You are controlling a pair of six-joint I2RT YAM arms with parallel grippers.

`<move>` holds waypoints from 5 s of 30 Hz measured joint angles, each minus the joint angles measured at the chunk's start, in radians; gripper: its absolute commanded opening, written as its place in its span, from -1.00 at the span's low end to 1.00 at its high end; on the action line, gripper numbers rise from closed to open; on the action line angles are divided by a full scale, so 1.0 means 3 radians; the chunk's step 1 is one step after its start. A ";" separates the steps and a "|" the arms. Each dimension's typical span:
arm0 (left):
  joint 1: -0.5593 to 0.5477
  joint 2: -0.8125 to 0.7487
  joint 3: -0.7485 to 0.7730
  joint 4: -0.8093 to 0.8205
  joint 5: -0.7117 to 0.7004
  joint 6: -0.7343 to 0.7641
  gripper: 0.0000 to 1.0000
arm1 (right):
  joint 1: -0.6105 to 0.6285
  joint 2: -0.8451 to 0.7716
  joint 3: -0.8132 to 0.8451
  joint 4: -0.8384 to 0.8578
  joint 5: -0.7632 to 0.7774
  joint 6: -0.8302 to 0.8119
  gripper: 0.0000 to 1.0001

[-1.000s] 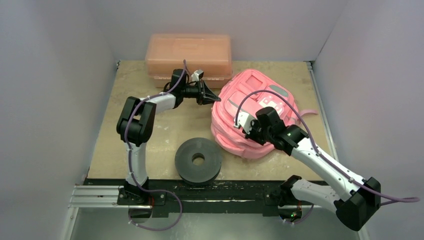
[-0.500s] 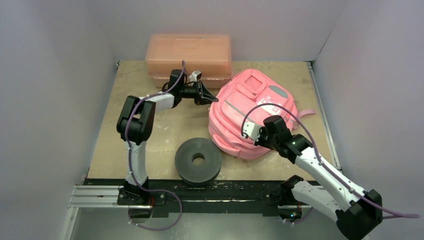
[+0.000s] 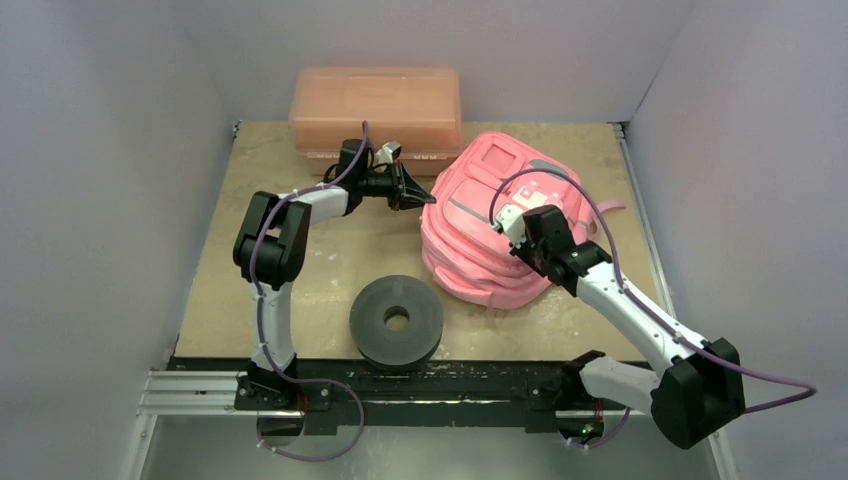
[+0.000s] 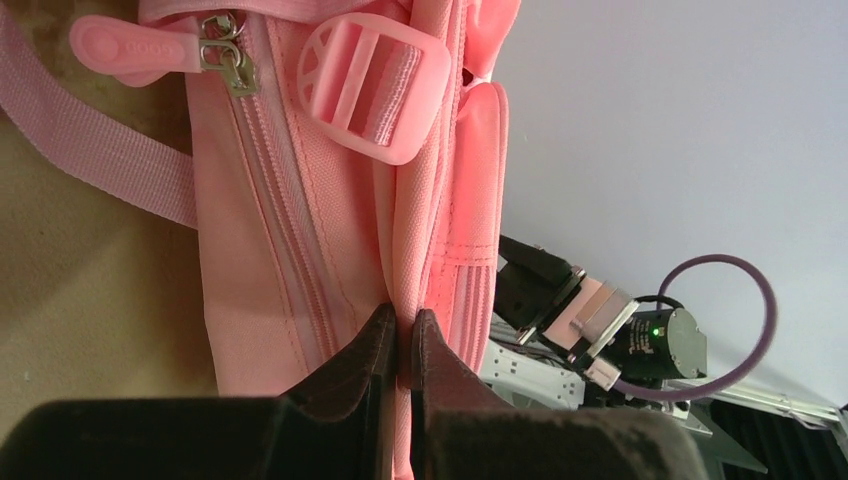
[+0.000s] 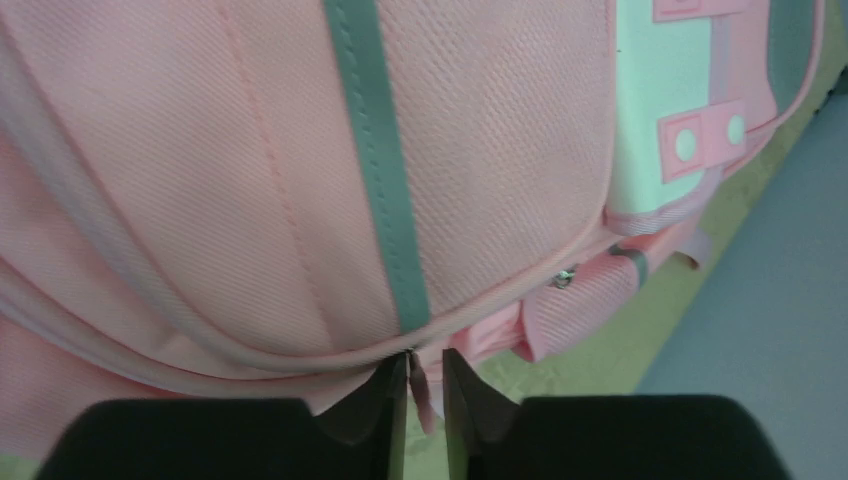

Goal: Pack the student bag
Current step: Zip the student bag at the center of the board, then adjust the student bag at the center of the board.

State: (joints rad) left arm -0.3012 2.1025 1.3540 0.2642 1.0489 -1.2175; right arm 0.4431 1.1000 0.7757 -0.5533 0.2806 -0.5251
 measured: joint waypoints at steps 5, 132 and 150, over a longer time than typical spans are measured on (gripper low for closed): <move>0.0052 -0.0009 -0.0003 -0.0031 -0.0043 0.0043 -0.49 | -0.0086 -0.0008 0.0099 -0.0081 -0.0036 0.0292 0.97; -0.1055 -0.1475 -0.0340 0.0093 -0.0587 0.0151 0.55 | 0.0759 -0.1167 0.1409 0.0343 0.1106 0.2185 0.66; -0.1162 -0.1583 -0.0053 -0.0566 -0.0633 0.0514 0.60 | 0.0762 -0.1041 0.2070 -0.0303 0.0912 0.2651 0.89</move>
State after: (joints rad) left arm -0.6498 1.6276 1.3380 0.0944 0.8589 -1.0634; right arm 0.6716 0.7876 1.3968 -0.6441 0.5541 0.2703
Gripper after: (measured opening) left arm 0.790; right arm 0.938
